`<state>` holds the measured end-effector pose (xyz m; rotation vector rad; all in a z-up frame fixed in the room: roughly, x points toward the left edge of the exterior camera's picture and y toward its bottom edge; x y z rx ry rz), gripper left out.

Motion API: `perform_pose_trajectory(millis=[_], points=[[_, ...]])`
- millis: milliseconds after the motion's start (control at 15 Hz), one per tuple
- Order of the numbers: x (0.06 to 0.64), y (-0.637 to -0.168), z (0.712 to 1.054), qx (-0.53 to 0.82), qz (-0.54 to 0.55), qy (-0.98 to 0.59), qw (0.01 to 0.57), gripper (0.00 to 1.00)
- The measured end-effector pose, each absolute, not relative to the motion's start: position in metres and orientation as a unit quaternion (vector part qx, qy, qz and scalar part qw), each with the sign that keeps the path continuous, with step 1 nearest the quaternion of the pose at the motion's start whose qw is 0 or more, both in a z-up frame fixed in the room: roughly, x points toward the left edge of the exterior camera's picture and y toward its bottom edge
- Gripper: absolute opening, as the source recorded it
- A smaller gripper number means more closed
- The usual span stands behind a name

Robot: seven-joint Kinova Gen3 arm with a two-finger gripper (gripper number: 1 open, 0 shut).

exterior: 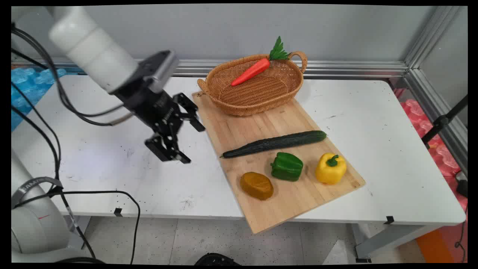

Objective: Pick up the potato from the cutting board

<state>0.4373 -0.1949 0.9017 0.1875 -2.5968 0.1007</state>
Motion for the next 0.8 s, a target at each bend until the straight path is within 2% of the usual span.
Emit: perform_pose_trajectory(millis=[800], points=[[0.348, -0.215, 0.832, 0.046, 0.026, -0.966, 0.252, 1.0]])
